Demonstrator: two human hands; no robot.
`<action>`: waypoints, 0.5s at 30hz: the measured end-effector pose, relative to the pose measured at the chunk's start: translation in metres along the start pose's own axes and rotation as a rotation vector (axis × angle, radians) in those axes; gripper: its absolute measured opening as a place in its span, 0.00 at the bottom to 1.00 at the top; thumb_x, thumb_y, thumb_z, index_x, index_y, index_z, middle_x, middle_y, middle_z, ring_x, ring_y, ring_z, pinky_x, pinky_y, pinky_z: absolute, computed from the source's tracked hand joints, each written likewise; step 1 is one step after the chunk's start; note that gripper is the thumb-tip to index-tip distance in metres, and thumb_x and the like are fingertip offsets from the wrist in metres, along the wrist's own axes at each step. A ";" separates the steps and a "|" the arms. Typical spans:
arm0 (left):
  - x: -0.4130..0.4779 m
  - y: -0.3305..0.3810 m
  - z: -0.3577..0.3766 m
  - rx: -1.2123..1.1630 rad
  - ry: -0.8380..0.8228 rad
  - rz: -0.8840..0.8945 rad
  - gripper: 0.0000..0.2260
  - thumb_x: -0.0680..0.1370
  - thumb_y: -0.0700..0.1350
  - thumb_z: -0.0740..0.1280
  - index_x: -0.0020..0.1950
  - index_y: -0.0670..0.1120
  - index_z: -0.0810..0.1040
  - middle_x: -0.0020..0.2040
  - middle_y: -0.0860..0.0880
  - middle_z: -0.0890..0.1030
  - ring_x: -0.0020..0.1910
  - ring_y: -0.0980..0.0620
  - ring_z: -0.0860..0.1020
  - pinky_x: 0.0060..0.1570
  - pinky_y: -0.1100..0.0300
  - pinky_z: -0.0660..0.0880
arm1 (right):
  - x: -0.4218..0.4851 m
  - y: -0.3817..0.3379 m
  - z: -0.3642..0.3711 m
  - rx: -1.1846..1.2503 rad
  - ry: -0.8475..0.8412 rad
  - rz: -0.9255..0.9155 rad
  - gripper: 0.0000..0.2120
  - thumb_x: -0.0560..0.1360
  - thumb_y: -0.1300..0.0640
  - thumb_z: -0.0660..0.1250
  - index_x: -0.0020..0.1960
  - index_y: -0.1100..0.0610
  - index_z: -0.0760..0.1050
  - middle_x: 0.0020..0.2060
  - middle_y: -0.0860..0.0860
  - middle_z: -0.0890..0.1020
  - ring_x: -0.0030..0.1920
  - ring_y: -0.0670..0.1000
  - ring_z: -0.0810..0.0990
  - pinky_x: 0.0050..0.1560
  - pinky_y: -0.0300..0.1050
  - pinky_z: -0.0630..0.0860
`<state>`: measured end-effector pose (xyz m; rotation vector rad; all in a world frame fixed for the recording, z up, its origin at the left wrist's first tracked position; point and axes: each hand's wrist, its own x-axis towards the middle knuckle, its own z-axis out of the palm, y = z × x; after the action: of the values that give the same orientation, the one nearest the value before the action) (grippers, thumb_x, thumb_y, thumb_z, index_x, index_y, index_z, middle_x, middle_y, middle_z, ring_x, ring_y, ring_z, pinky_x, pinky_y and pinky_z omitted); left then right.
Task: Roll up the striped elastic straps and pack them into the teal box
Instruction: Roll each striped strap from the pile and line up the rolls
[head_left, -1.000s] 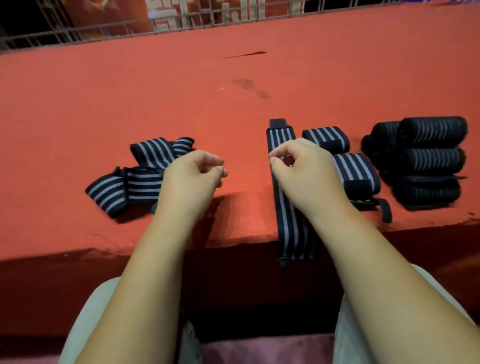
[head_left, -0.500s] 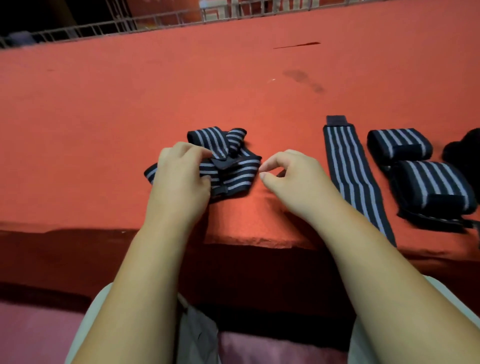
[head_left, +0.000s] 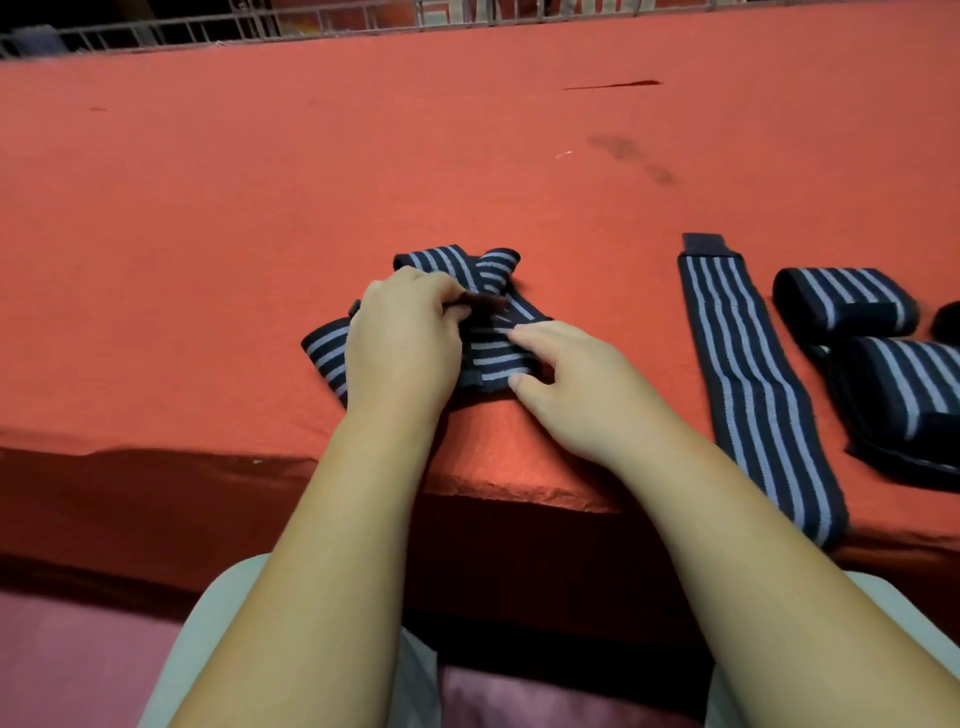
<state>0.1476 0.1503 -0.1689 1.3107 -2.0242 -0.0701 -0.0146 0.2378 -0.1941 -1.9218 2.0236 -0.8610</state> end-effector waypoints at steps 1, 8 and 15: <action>0.001 0.002 -0.002 -0.067 0.028 -0.043 0.04 0.82 0.46 0.71 0.51 0.52 0.87 0.49 0.51 0.85 0.52 0.41 0.80 0.53 0.45 0.77 | 0.000 0.001 0.000 -0.020 -0.014 0.002 0.23 0.82 0.53 0.68 0.77 0.51 0.76 0.76 0.46 0.76 0.76 0.49 0.73 0.79 0.46 0.65; 0.008 0.012 -0.031 -0.419 0.241 -0.256 0.03 0.81 0.47 0.73 0.51 0.54 0.87 0.40 0.59 0.84 0.42 0.58 0.82 0.44 0.64 0.74 | 0.000 0.002 0.005 -0.118 -0.061 0.051 0.20 0.83 0.48 0.65 0.74 0.48 0.78 0.76 0.42 0.76 0.74 0.54 0.74 0.77 0.50 0.67; 0.003 0.022 -0.048 -0.623 0.144 -0.288 0.04 0.78 0.45 0.77 0.47 0.55 0.90 0.40 0.59 0.88 0.41 0.58 0.86 0.46 0.59 0.82 | -0.002 -0.012 -0.021 0.312 0.207 0.167 0.09 0.82 0.45 0.68 0.56 0.47 0.85 0.53 0.40 0.85 0.55 0.41 0.81 0.55 0.38 0.74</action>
<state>0.1583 0.1739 -0.1230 1.1414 -1.4996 -0.6628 -0.0153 0.2454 -0.1714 -1.5293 1.9800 -1.2881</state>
